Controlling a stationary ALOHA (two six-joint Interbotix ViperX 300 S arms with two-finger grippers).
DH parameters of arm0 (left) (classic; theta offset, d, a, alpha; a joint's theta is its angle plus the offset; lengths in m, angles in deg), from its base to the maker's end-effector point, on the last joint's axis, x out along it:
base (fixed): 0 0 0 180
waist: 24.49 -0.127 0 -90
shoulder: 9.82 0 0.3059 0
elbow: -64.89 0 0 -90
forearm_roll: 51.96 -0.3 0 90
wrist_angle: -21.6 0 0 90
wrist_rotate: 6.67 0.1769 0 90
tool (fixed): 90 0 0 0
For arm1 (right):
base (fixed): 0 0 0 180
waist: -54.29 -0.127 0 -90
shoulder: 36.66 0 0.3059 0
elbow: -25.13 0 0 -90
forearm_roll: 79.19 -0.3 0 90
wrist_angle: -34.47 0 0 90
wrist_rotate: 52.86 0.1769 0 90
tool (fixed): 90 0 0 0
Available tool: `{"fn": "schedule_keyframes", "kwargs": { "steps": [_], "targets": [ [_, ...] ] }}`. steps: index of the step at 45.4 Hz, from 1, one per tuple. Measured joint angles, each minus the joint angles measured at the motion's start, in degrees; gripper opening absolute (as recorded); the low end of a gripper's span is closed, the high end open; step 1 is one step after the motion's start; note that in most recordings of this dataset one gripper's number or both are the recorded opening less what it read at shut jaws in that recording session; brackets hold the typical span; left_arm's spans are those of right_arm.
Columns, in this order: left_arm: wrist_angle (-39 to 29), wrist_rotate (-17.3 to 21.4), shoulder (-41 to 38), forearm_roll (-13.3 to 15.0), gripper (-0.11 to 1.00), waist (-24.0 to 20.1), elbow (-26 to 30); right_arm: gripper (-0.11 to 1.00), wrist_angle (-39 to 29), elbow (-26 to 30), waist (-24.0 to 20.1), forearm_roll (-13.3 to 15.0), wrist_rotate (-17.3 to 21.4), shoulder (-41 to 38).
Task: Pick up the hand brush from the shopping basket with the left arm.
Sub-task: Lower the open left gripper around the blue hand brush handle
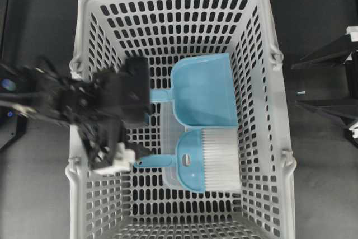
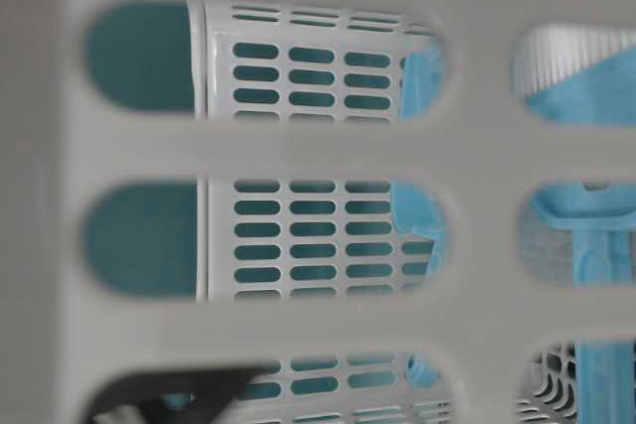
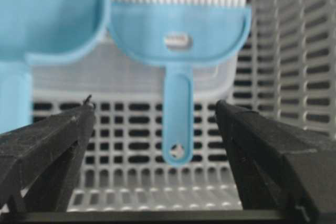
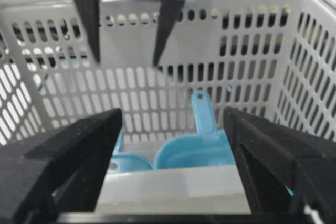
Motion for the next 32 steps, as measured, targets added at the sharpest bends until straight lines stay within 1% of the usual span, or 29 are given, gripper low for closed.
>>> {"fn": "schedule_keyframes", "kwargs": {
  "steps": [6,11,17,32],
  "targets": [
    [-1.76,-0.62,-4.48,0.00,0.90,2.29,1.23,0.74,0.09,0.00,0.00,0.00,0.00,0.00],
    [-3.52,-0.53,-7.91,0.09,0.90,3.16,2.81,0.74,0.35,-0.35,-0.09,0.00,0.00,0.00],
    [-4.75,-0.62,-11.60,0.00,0.90,3.16,4.04,0.74,0.88,-0.70,-0.26,-0.09,0.00,0.00],
    [-5.27,-0.97,-18.28,0.00,0.90,3.16,3.96,0.74,1.32,-1.23,-1.05,-0.09,0.00,0.00]
  ]
}}
